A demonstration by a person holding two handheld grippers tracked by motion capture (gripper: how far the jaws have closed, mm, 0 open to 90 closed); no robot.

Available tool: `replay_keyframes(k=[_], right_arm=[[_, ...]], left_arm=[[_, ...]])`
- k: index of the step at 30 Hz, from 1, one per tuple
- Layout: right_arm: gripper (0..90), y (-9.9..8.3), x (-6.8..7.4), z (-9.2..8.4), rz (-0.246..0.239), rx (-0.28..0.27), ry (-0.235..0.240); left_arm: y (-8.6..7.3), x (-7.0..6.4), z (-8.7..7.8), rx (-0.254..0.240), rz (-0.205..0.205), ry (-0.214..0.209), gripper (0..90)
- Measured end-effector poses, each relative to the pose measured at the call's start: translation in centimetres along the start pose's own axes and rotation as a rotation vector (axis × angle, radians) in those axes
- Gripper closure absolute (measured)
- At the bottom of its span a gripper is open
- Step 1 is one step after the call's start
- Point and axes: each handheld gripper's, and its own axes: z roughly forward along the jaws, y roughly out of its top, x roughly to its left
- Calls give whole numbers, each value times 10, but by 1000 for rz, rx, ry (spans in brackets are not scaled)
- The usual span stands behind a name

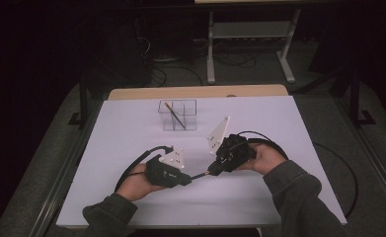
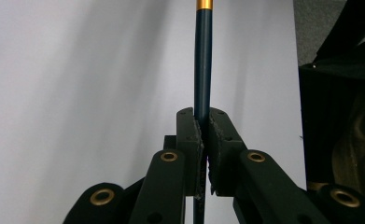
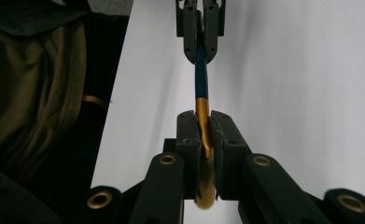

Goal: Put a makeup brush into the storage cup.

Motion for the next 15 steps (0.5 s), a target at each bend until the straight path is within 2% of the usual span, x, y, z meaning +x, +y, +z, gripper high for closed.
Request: replay_keyframes(k=[4, 8, 11, 13, 14, 15], right_arm=[[824, 6, 4, -1, -8, 33, 4], [827, 15, 5, -2, -39, 56, 6], [829, 23, 6, -3, -56, 78, 5], [830, 28, 7, -4, -67, 86, -5], [830, 31, 7, -5, -82, 85, -6], [830, 33, 7, -6, -89, 87, -14]], left_arm=[[1, 1, 3, 14, -28, -40, 823], [2, 1, 3, 18, -40, -47, 748], [3, 2, 1, 22, -41, -59, 727], [4, 2, 0, 26, -33, -64, 741], [4, 1, 0, 27, -27, -65, 807], [4, 1, 0, 23, -25, -50, 827]])
